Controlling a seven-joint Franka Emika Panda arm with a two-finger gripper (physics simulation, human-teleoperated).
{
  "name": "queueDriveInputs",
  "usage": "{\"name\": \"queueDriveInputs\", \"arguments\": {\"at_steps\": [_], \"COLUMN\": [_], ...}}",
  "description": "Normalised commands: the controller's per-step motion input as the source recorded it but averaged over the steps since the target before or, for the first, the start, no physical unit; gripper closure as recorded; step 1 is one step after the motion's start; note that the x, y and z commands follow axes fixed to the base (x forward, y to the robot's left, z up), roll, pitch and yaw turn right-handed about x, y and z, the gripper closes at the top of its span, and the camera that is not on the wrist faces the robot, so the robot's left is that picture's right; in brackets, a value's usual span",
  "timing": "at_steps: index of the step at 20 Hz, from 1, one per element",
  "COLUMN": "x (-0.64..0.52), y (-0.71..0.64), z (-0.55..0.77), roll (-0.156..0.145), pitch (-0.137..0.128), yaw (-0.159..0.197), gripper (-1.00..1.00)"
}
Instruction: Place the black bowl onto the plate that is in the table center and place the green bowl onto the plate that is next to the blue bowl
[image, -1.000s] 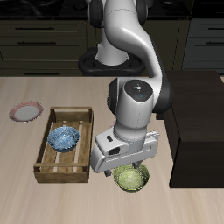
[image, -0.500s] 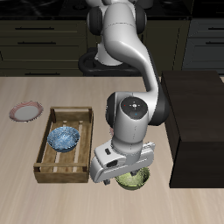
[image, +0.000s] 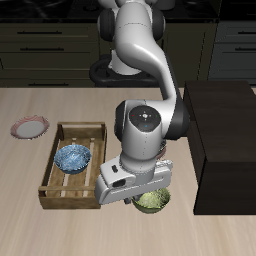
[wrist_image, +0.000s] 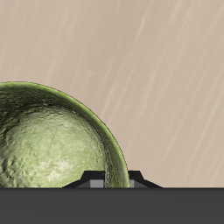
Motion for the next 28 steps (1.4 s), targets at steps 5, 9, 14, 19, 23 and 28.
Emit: {"name": "queueDriveInputs", "arguments": {"at_steps": [5,9,14,19,23,28], "x": [-0.11,-0.10,-0.38,-0.31,-0.43,-0.42], "y": [-0.09,0.02,-0.06,-0.14,-0.31,-0.30], "z": [0.47,0.32,0.36,0.29,0.40,0.40], "roll": [0.013,0.017,-0.002,-0.009,-0.011,0.008], "pitch": [-0.090,-0.041,-0.114,-0.059,-0.089,-0.088], "yaw": [-0.076,-0.076,-0.023,-0.046,-0.027,-0.013], "gripper": [1.00,1.00,1.00,1.00,1.00,1.00]}}
